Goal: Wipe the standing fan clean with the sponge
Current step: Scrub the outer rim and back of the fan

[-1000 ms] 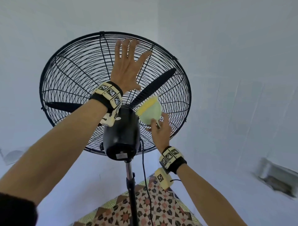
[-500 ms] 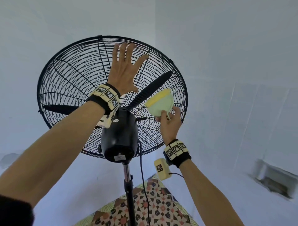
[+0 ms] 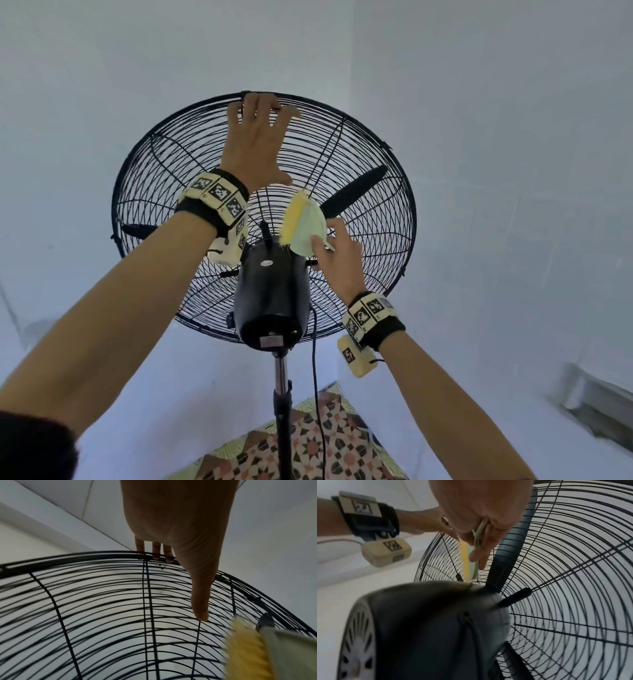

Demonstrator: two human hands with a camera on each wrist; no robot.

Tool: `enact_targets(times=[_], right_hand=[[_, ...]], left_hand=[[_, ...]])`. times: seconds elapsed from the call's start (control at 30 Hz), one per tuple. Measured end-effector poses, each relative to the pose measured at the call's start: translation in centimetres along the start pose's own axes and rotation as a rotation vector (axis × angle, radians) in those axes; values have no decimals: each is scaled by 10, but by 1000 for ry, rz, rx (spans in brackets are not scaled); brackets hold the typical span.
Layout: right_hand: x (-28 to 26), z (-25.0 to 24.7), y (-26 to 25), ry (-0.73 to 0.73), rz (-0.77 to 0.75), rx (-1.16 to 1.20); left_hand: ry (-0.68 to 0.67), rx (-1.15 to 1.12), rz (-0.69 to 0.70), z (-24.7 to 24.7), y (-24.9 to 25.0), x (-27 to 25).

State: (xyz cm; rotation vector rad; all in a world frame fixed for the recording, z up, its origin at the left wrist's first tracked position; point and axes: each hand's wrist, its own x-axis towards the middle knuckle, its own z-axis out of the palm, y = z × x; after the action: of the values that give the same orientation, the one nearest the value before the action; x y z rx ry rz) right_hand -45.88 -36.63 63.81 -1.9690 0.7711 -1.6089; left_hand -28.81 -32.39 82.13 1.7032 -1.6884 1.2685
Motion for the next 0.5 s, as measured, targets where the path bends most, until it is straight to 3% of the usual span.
enact_targets(times=[0.2,0.4,0.5], right_hand=[[-23,-10,24,174,180,-30],[-16,-6,5,50,61,-16],[-20,-6,14,114,99,-65]], left_hand=[[14,-34,-19,5,8,1],[44,-32,-70,9,17,2],[41,-44,-71,9,16,2]])
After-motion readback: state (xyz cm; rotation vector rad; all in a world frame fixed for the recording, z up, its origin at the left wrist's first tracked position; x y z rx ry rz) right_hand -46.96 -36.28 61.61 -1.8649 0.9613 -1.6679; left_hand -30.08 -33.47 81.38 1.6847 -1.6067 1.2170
